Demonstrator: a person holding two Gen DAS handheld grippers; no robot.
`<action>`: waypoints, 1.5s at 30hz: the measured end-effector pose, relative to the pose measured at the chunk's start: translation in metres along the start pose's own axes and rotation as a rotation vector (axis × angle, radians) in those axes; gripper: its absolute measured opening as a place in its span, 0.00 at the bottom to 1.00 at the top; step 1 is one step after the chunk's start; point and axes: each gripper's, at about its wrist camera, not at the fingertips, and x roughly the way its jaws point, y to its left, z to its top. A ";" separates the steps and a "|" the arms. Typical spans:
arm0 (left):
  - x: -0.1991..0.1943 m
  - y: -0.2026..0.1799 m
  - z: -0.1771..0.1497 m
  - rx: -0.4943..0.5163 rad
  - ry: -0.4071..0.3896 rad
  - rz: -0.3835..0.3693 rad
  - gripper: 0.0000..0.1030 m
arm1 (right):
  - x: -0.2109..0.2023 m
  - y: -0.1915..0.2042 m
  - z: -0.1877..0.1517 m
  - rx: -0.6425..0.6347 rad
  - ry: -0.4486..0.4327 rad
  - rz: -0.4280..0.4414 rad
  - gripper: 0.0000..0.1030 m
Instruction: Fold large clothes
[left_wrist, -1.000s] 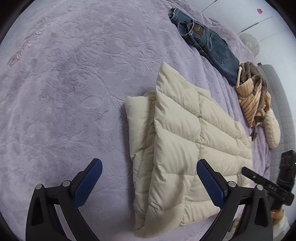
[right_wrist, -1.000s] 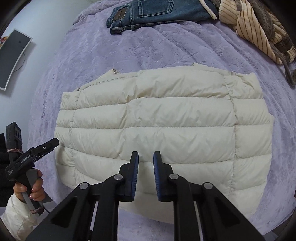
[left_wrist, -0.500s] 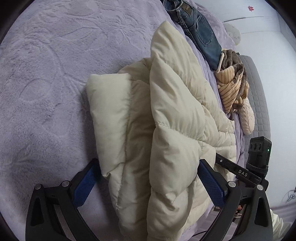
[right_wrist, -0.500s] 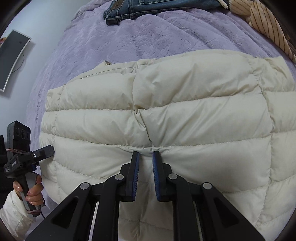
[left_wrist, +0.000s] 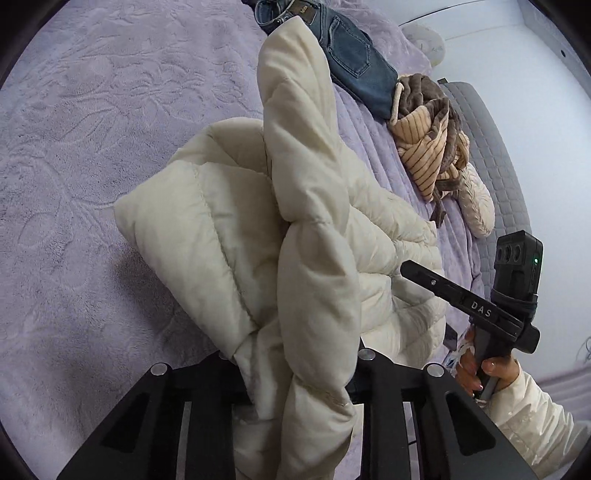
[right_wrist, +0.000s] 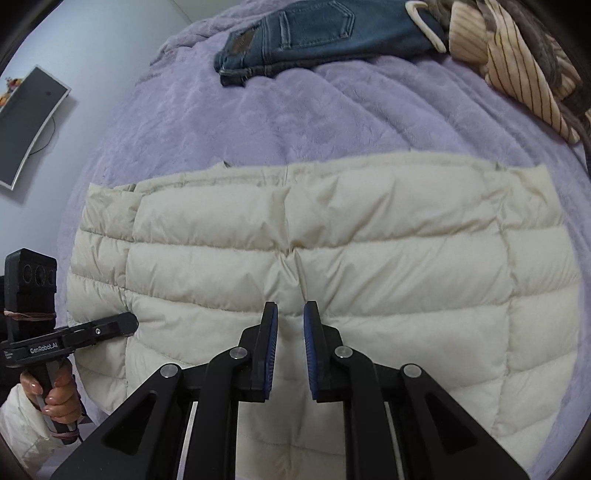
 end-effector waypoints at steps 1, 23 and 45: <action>-0.003 -0.006 0.000 0.004 -0.006 0.003 0.26 | -0.001 -0.001 0.004 -0.010 -0.004 0.005 0.15; 0.037 -0.222 -0.005 0.201 -0.052 0.252 0.24 | 0.007 -0.095 0.018 0.208 0.073 0.319 0.15; 0.131 -0.293 -0.025 0.335 0.076 0.402 0.27 | -0.036 -0.240 -0.084 0.526 0.032 0.297 0.21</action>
